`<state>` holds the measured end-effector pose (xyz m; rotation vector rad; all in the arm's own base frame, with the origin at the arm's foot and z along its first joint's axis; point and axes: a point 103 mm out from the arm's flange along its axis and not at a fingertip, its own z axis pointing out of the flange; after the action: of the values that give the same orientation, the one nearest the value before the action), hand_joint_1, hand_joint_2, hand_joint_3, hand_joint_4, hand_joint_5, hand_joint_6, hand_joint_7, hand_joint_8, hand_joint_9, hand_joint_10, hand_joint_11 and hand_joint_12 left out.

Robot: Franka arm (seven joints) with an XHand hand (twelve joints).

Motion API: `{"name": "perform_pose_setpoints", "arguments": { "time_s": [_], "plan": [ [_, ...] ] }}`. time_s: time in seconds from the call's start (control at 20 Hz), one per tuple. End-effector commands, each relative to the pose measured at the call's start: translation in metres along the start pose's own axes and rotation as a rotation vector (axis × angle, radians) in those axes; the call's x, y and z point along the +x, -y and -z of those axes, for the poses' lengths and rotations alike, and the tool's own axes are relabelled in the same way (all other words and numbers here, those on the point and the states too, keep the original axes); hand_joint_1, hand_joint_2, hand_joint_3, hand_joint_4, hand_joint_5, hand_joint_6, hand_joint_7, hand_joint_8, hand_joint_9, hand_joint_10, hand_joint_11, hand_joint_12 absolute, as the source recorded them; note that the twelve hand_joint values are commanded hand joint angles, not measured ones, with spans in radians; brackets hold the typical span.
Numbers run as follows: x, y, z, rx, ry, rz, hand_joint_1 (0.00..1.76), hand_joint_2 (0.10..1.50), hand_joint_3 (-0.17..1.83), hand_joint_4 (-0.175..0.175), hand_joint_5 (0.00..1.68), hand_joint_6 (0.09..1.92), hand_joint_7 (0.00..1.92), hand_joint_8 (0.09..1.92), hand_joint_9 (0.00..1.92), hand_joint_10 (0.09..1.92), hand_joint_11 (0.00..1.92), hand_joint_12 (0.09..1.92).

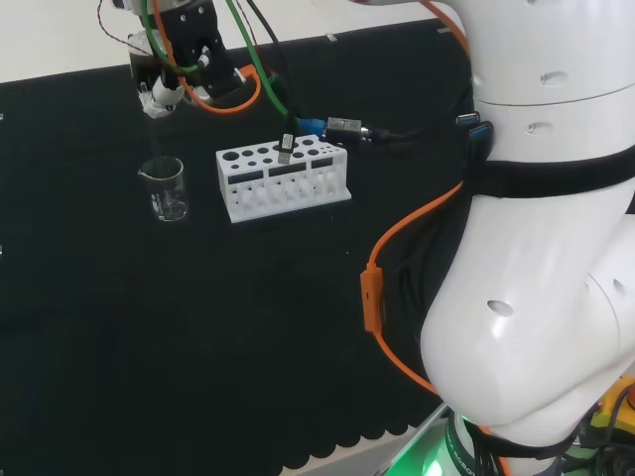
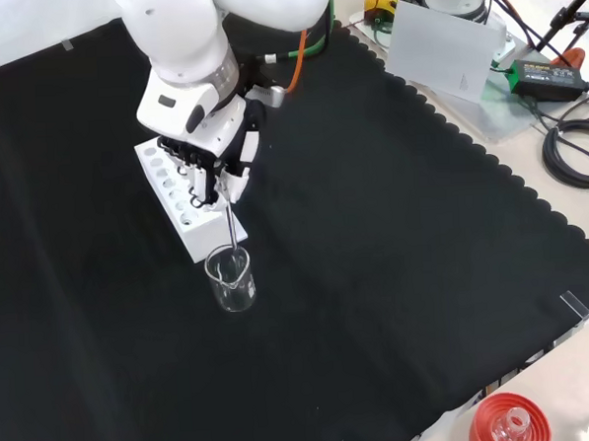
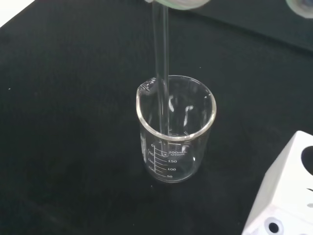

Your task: Stir in the beaker to the left of the white test tube rack with the glass rod.

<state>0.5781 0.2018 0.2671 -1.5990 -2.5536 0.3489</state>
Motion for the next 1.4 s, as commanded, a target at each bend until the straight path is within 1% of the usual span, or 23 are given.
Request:
{"name": "perform_pose_setpoints", "arguments": {
  "time_s": [0.05, 0.2, 0.5, 0.9, 1.2, 1.4],
  "plan": [
    [0.002, -0.007, -0.003, 0.003, -0.004, 0.009, 1.2, 1.13, -0.17, -0.175, 1.13, 0.79, 1.59, 0.63, 1.82, 0.28, 1.66, 0.54],
    [-0.004, -0.01, 0.001, 0.004, -0.016, 0.008, 1.2, 1.13, -0.17, -0.175, 1.13, 0.79, 1.59, 0.63, 1.82, 0.28, 1.66, 0.54],
    [-0.016, -0.009, 0.008, -0.011, -0.001, 0.002, 1.2, 1.13, -0.17, -0.175, 1.13, 0.8, 1.59, 0.62, 1.82, 0.27, 1.66, 0.54],
    [-0.031, -0.001, 0.003, -0.006, 0.005, -0.014, 1.2, 1.13, -0.17, -0.175, 1.13, 0.8, 1.6, 0.62, 1.82, 0.27, 1.66, 0.54],
    [-0.028, 0.005, 0.002, -0.005, 0.004, -0.022, 1.2, 1.13, -0.17, -0.175, 1.13, 0.8, 1.6, 0.61, 1.82, 0.27, 1.66, 0.54],
    [-0.015, 0.01, -0.003, -0.006, 0.009, -0.025, 1.2, 1.13, -0.17, -0.175, 1.13, 0.8, 1.6, 0.61, 1.82, 0.27, 1.66, 0.54]
  ]
}}
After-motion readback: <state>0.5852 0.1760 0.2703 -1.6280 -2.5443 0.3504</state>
